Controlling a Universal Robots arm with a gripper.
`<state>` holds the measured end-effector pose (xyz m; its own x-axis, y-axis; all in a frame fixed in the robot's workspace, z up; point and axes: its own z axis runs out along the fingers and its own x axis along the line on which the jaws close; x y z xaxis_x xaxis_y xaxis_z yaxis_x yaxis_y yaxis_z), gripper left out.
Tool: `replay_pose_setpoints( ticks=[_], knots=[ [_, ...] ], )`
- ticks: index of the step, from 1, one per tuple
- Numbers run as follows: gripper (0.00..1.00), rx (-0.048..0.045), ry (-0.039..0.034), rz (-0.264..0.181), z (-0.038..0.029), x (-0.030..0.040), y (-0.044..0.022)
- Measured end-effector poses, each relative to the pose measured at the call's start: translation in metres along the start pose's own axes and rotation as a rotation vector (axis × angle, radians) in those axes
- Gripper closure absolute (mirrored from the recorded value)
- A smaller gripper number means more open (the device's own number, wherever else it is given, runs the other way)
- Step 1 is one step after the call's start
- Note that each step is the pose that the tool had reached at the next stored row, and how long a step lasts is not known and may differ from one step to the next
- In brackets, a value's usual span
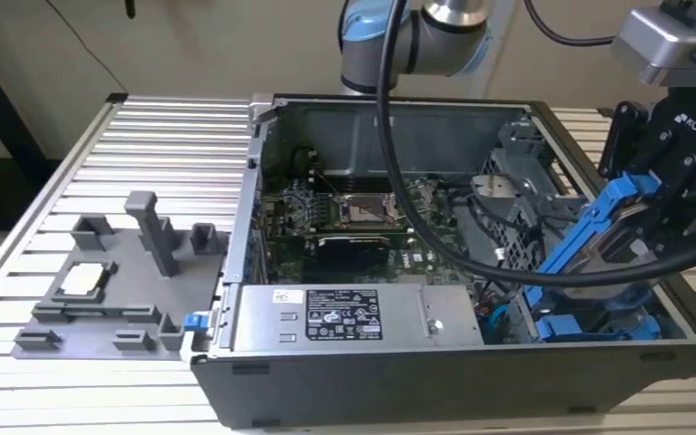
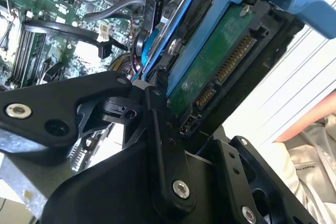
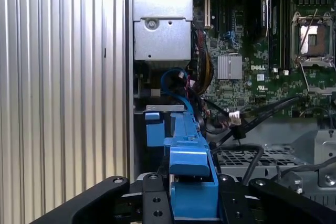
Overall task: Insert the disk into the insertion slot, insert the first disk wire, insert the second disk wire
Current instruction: 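Insert the disk into the insertion slot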
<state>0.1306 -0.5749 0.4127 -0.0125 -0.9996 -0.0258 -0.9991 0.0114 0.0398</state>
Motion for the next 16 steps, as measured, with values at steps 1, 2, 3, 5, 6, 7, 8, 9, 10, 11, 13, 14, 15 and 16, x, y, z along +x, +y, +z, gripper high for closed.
replay_pose_setpoints(
  ticks=[1, 2, 3, 5, 6, 7, 8, 9, 10, 11, 13, 14, 15, 16],
  knots=[
    [0.67, 0.0000, -0.0001, -0.001, 0.0006, 0.0000, -0.0004],
    [0.67, 0.0000, 0.0000, -0.001, 0.0014, 0.0000, -0.0008],
    [0.67, 0.0000, 0.0003, -0.002, 0.0022, 0.0001, -0.0009],
    [0.67, -0.0002, 0.0000, -0.002, 0.0045, 0.0001, -0.0012],
    [0.67, -0.0001, -0.0001, -0.003, 0.0059, 0.0002, -0.0013],
    [0.67, -0.0001, 0.0004, -0.004, 0.0071, 0.0002, -0.0014],
    [0.67, -0.0001, 0.0003, -0.004, 0.0085, 0.0002, -0.0015],
    [0.67, -0.0001, -0.0001, -0.004, 0.0101, 0.0003, -0.0015],
    [0.67, -0.0002, 0.0002, -0.005, 0.0116, 0.0003, -0.0016],
    [0.67, -0.0002, 0.0002, -0.005, 0.0133, 0.0003, -0.0017],
    [0.67, -0.0002, 0.0002, -0.006, 0.0169, 0.0004, -0.0018],
    [0.67, -0.0002, 0.0000, -0.006, 0.0189, 0.0005, -0.0019],
    [0.67, -0.0002, 0.0002, -0.006, 0.0207, 0.0005, -0.0020],
    [0.67, -0.0002, 0.0002, -0.006, 0.0225, 0.0006, -0.0020]
  ],
)
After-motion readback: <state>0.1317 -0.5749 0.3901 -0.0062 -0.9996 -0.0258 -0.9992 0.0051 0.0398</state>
